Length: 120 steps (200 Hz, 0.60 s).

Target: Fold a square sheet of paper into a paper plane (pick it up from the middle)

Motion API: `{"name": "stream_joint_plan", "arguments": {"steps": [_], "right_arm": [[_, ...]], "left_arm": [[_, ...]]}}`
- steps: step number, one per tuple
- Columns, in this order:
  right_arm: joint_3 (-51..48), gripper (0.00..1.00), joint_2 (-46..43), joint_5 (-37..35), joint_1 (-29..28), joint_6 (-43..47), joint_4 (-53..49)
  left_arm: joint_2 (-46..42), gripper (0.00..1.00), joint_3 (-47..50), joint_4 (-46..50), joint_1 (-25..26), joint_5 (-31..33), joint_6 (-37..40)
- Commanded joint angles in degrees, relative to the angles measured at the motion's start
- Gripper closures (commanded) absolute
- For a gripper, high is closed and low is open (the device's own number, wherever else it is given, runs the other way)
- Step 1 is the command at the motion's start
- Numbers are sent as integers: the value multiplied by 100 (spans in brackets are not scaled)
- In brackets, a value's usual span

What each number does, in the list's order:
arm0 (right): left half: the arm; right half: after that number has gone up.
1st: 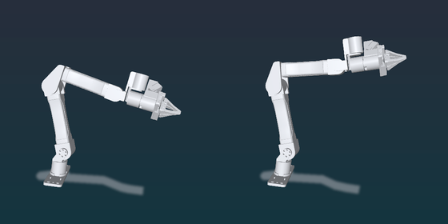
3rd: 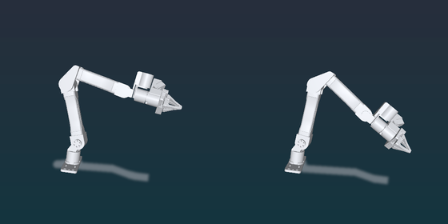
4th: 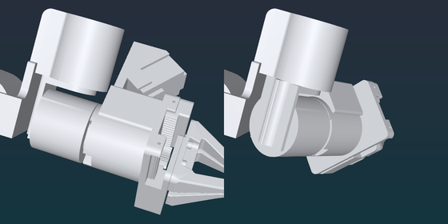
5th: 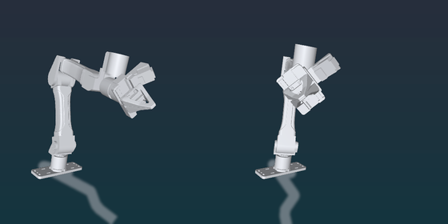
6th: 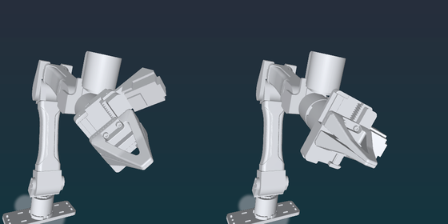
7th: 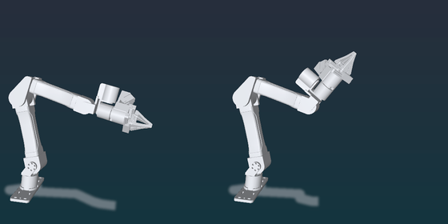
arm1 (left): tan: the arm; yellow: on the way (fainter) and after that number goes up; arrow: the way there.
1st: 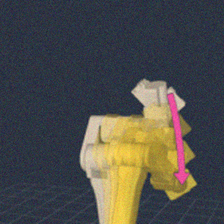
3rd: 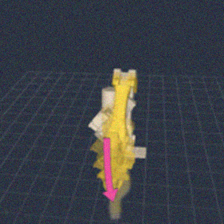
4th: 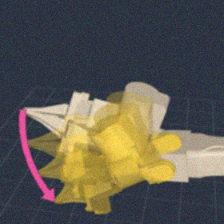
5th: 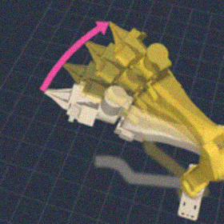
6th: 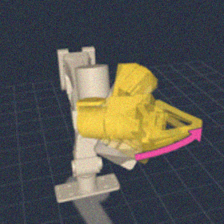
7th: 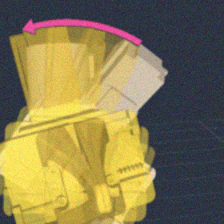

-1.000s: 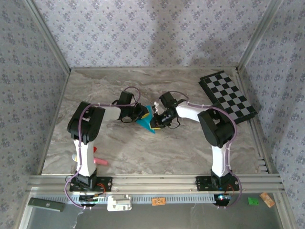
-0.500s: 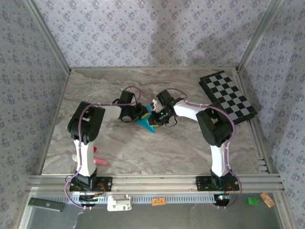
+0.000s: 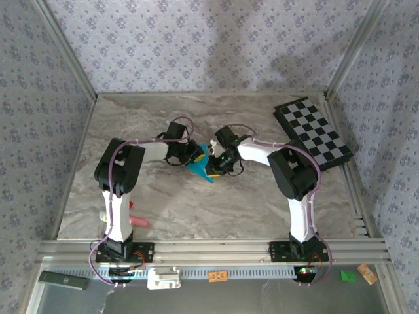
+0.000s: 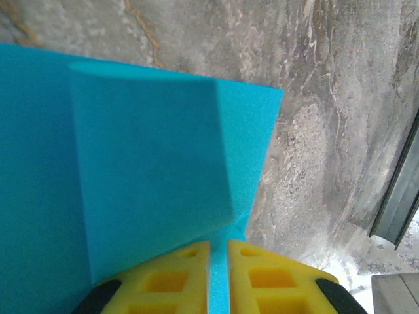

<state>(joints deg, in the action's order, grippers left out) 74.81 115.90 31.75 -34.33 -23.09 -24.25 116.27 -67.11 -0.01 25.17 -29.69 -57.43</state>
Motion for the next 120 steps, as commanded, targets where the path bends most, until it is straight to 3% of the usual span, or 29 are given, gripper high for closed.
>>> {"name": "stream_joint_plan", "arguments": {"steps": [1, 120], "right_arm": [[-92, 86, -14, -40, -29, 144, -346], [-309, 88, -238, 147, -57, 399, -667]], "left_arm": [[396, 85, 70, 754, -3, 519, 39], [543, 86, -3, 1013, -12, 658, -49]]}}
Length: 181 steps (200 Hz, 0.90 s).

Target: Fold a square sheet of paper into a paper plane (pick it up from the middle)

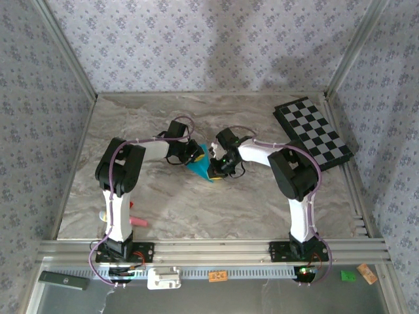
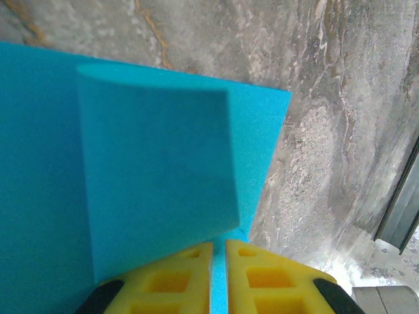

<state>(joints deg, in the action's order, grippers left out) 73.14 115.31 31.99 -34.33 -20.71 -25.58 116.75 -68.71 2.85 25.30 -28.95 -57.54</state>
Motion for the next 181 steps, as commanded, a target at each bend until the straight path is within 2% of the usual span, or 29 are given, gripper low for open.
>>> {"name": "stream_joint_plan", "arguments": {"steps": [1, 115, 159, 181], "right_arm": [[-142, 88, -182, 128, -57, 167, -539], [-415, 88, -222, -112, -68, 287, -711], [-344, 88, -799, 88, -74, 239, -176], [-113, 88, -722, 23, -99, 192, -85]], "left_arm": [[496, 86, 156, 730, -25, 583, -38], [534, 87, 160, 754, -34, 549, -58], [518, 87, 162, 759, -34, 489, -47], [514, 86, 165, 731, -34, 466, -55]]}}
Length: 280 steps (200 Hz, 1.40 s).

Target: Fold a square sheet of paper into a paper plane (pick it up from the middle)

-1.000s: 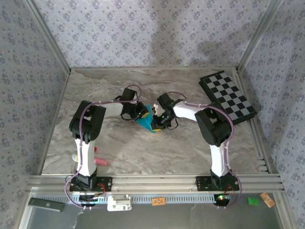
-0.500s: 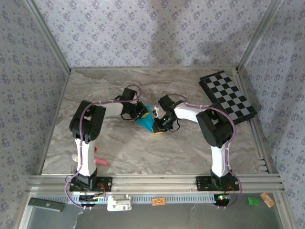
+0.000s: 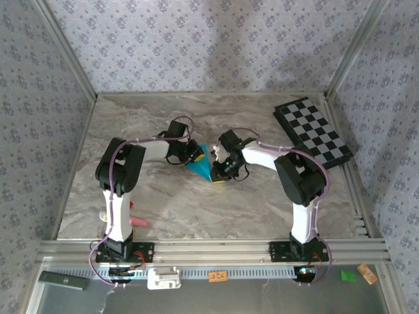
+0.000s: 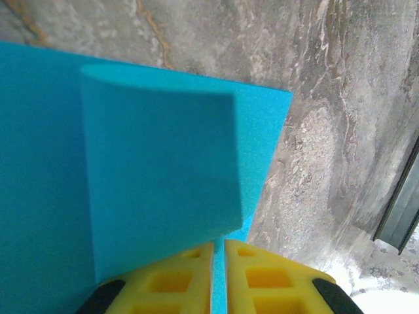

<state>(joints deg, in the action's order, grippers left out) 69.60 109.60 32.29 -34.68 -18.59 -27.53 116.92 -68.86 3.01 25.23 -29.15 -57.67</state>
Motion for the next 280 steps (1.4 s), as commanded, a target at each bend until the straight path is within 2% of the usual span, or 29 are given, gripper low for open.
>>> {"name": "stream_joint_plan", "arguments": {"steps": [1, 66, 145, 220, 243, 280], "right_arm": [[248, 88, -142, -14, -65, -21, 113], [791, 90, 546, -325, -149, -110, 57], [321, 92, 756, -436, -87, -83, -2], [-1070, 93, 32, 58, -8, 115, 199], [-1144, 93, -317, -45, 63, 180, 153], [-953, 92, -895, -172, 133, -35, 704]], "left_arm": [[497, 86, 180, 713, -27, 487, -42], [467, 87, 189, 683, -19, 400, -78], [521, 86, 153, 797, -19, 491, -53], [691, 88, 145, 1026, -62, 718, -16], [667, 88, 138, 982, -54, 659, -16], [622, 88, 102, 863, 7, 520, -77]]}}
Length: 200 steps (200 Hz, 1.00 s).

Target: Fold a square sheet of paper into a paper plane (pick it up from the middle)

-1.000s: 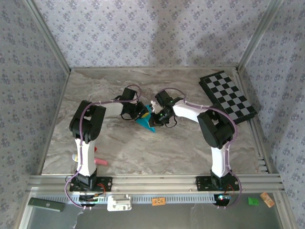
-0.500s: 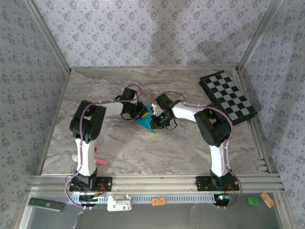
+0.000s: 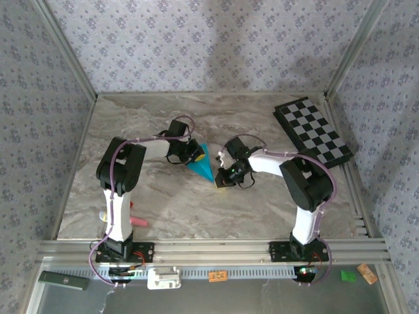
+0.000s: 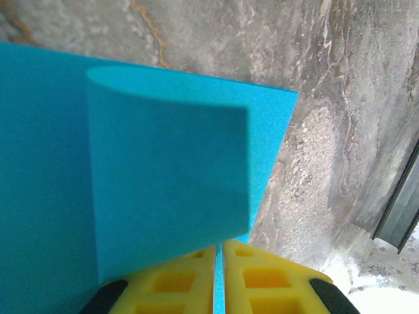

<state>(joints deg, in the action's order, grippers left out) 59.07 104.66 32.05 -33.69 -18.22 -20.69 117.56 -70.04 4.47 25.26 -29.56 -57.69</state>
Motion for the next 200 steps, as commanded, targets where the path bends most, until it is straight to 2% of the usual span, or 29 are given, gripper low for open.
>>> {"name": "stream_joint_plan", "arguments": {"steps": [1, 82, 149, 200], "right_arm": [[112, 92, -406, -156, 28, -79, 34], [1200, 92, 607, -405, -182, -246, 64], [975, 93, 932, -660, -125, -187, -118], [698, 93, 1039, -880, -87, 17, -549]], "left_arm": [[558, 88, 220, 710, 5, 559, -75], [440, 87, 219, 599, 41, 399, -120], [123, 86, 162, 292, 41, 151, 7], [-813, 81, 391, -270, 82, 27, 612]]}}
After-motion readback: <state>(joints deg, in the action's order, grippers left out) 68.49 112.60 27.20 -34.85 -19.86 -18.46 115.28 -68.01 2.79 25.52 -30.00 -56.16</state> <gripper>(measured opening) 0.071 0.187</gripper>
